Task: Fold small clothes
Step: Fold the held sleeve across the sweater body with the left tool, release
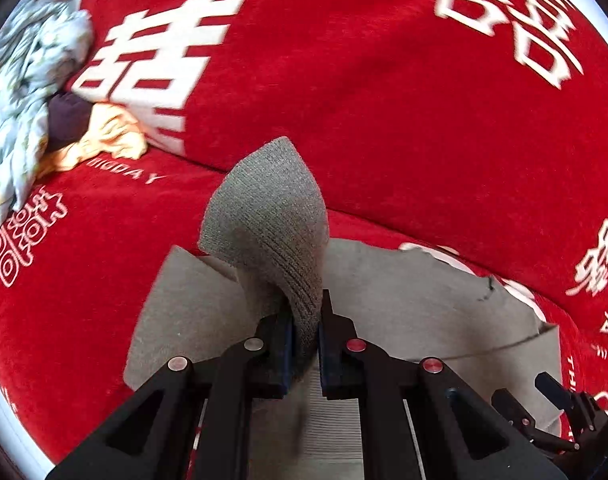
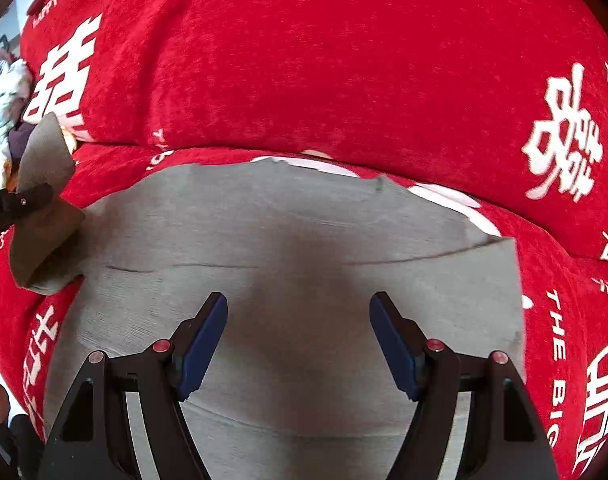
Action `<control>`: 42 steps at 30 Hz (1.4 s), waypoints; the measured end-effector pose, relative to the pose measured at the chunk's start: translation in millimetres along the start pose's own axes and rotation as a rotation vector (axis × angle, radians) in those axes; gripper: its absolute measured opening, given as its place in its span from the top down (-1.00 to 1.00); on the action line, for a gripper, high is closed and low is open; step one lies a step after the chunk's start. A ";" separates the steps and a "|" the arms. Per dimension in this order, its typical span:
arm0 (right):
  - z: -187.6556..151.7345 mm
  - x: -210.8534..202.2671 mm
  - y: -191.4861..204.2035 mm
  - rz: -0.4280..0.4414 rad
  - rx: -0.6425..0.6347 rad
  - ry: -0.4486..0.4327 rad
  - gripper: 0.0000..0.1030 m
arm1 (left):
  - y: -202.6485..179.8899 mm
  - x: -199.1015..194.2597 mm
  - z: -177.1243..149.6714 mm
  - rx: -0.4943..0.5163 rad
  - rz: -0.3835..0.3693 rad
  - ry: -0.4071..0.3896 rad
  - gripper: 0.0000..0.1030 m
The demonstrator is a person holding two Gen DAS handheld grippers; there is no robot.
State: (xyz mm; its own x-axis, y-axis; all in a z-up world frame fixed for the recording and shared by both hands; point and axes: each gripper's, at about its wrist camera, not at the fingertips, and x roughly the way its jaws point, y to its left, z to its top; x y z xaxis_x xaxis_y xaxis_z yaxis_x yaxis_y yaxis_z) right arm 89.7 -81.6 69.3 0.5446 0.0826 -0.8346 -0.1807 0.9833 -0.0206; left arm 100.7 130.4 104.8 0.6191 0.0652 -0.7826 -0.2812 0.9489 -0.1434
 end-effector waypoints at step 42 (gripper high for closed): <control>-69.7 -12.5 -178.6 0.051 0.298 -0.056 -0.49 | -249.1 29.4 -99.0 0.370 -0.069 0.144 0.79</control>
State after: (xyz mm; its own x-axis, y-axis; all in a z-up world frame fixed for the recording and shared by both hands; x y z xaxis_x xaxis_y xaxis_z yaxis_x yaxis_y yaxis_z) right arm 58.0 -269.5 45.1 0.5867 0.1339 -0.7986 0.0349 0.9811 0.1901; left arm 116.3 -134.6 57.5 0.5107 -0.0215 -0.8595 0.0569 0.9983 0.0088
